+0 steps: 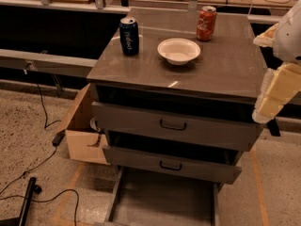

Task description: Place coke can into bottom drawer

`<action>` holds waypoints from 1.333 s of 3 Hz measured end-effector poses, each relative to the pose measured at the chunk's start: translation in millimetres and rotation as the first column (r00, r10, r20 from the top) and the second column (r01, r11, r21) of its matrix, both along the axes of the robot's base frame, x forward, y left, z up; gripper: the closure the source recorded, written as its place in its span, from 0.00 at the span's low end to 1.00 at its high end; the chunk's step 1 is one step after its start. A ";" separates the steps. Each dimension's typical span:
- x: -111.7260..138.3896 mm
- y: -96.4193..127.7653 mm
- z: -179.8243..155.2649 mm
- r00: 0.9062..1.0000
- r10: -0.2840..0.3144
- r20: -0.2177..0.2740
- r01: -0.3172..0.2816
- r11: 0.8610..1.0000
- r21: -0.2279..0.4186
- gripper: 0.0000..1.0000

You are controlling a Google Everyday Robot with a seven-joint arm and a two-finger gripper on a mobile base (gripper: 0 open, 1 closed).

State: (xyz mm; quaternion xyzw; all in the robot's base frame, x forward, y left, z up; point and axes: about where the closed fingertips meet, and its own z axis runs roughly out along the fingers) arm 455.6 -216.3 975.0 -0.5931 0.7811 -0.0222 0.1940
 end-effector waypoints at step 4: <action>117.1 -69.8 -2.5 0.938 -0.293 0.186 0.192 0.885 0.425 0.00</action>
Offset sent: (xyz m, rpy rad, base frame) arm 0.1325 -0.1181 0.0200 0.4868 -0.3273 -0.3310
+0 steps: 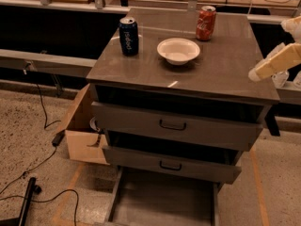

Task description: Place coke can into bottom drawer

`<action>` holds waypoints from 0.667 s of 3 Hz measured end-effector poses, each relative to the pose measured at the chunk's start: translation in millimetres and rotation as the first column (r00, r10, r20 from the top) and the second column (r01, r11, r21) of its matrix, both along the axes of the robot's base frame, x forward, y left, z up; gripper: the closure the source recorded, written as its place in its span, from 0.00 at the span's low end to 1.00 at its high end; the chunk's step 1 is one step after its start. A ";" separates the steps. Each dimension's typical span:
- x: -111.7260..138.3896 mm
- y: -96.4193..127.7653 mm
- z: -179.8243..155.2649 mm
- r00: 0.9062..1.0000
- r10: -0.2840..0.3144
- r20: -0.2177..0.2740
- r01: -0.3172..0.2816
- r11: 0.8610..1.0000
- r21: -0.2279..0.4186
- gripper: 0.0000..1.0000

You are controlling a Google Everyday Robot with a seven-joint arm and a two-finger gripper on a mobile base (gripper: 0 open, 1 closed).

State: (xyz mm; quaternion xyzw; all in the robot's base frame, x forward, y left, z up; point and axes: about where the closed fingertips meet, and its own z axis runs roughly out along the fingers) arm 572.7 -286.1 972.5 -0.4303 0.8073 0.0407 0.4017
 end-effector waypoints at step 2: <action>90.0 -21.5 -20.0 0.986 -0.067 0.155 0.030 0.973 0.230 0.00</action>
Offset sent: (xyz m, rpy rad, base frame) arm 0.1447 -0.0438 -0.0243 0.3795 -0.2975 -0.1061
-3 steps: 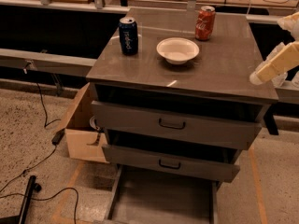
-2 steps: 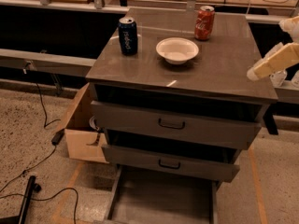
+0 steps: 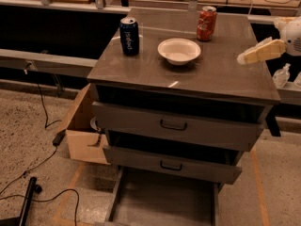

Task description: Place coke can into bottom drawer

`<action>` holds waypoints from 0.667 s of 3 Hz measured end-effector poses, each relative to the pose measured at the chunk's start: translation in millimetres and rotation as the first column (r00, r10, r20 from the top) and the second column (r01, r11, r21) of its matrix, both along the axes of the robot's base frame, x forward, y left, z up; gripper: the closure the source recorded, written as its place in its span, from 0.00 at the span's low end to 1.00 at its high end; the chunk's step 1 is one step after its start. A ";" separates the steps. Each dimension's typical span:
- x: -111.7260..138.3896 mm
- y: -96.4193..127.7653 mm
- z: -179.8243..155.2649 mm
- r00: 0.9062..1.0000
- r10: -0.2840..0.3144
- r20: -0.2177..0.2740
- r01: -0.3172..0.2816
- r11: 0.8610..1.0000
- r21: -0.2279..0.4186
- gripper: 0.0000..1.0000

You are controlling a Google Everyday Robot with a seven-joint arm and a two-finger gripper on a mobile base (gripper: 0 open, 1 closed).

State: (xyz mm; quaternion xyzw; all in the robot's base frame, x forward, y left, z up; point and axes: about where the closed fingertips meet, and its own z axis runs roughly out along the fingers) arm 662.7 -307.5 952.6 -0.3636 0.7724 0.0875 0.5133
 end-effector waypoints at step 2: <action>76.9 -0.5 -16.9 0.981 -0.176 0.081 0.165 0.978 0.130 0.00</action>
Offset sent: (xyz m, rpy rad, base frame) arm 0.1220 -0.0083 -0.0179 0.1737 -0.1771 -0.3420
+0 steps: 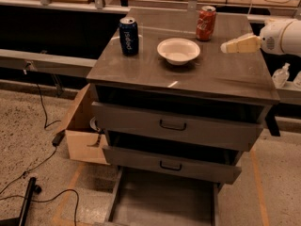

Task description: Place coke can into bottom drawer

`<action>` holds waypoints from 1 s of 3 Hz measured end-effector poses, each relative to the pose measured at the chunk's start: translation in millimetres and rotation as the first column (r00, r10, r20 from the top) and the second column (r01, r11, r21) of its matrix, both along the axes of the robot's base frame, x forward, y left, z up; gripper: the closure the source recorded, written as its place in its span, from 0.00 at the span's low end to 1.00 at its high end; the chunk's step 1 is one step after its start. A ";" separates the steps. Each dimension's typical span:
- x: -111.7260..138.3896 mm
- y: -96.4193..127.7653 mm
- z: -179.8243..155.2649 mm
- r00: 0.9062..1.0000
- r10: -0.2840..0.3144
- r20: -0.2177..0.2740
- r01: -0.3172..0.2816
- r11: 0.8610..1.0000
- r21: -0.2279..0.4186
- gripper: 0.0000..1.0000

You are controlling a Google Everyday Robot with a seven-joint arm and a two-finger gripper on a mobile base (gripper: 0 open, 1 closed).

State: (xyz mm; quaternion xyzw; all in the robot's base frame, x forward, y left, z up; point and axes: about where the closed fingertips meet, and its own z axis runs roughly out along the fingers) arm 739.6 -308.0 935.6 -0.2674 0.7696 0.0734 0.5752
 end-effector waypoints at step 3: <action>49.9 3.0 -15.6 0.994 -0.024 0.105 0.020 0.999 0.045 0.00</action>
Offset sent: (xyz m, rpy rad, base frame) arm 0.0249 -0.0041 -0.0117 0.0897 -0.0754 -0.0256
